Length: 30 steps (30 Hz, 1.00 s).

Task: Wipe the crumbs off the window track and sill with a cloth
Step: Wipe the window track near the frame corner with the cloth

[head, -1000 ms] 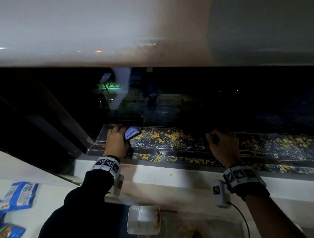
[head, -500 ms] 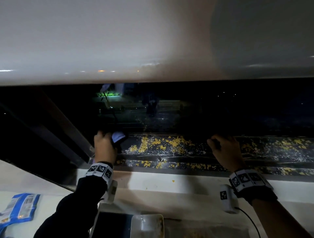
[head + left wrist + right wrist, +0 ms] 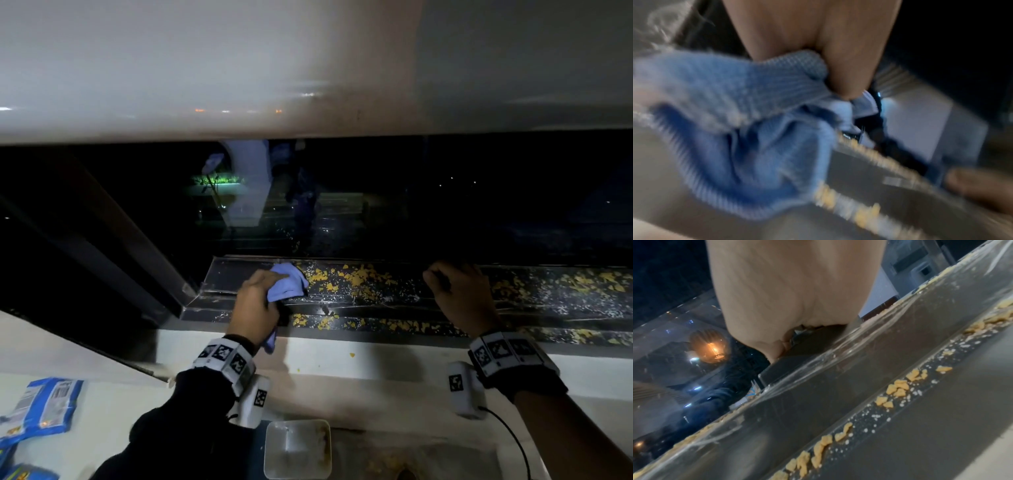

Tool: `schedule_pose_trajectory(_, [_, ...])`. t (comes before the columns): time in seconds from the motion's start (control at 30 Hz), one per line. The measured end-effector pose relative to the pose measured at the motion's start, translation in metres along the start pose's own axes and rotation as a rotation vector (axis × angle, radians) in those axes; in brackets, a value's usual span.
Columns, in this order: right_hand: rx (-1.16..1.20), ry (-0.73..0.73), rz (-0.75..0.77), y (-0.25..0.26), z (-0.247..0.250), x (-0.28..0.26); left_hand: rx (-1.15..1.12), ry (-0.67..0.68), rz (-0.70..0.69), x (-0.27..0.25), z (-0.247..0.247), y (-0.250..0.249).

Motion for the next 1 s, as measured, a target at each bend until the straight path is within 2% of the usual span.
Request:
schedule_pose_trajectory(0.07, [0.012, 0.008, -0.001, -0.002, 0.000, -0.001, -0.065, -0.012, 0.024, -0.001, 0.017, -0.002])
schedule_pose_trajectory(0.17, [0.024, 0.060, -0.045, -0.005, -0.001, -0.002, 0.072, -0.327, 0.167, 0.011, 0.053, 0.022])
schedule_pose_trajectory(0.2, [0.013, 0.077, -0.056, -0.005, -0.001, -0.002, 0.148, -0.365, 0.216, 0.016, 0.059, 0.030])
schedule_pose_trajectory(0.23, [-0.001, 0.081, -0.056, -0.005, -0.002, -0.002, 0.210, -0.342, 0.251, 0.023, 0.059, 0.037])
schedule_pose_trajectory(0.33, [-0.017, 0.066, -0.056, -0.003, 0.000, -0.001, 0.375, -0.156, 0.305, 0.036, 0.037, 0.052])
schedule_pose_trajectory(0.4, [-0.018, 0.059, -0.061, -0.002, 0.001, -0.001, 0.426, -0.118, 0.325, 0.036, 0.024, 0.058])
schedule_pose_trajectory(0.5, [-0.029, 0.057, -0.041, 0.000, 0.001, 0.000, 0.386, -0.156, 0.247, 0.032, 0.015, 0.052])
schedule_pose_trajectory(0.63, [-0.032, 0.038, -0.013, -0.001, 0.001, 0.000, 0.336, -0.139, 0.174, 0.020, -0.003, 0.031])
schedule_pose_trajectory(0.8, [-0.030, 0.011, -0.029, 0.003, 0.004, 0.000, 0.157, -0.029, -0.059, 0.010, -0.010, -0.003])
schedule_pose_trajectory(0.9, [-0.008, -0.020, -0.020, 0.002, 0.005, 0.001, 0.045, 0.083, -0.021, 0.012, 0.011, -0.020])
schedule_pose_trajectory(0.93, [-0.006, -0.023, -0.021, 0.002, 0.006, 0.001, 0.031, 0.056, 0.023, 0.014, 0.021, -0.020])
schedule_pose_trajectory(1.0, [-0.013, -0.012, -0.039, 0.003, 0.007, 0.000, 0.090, -0.119, 0.110, 0.021, 0.046, -0.011])
Point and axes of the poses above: each hand's wrist, its own x-axis towards the middle knuckle, its own z-axis out of the back of the hand, y = z × x, the point moved 4 cm from there along x, towards the middle knuckle, and after that the axes turned 7 degrees about z, right-handed, at the moved point
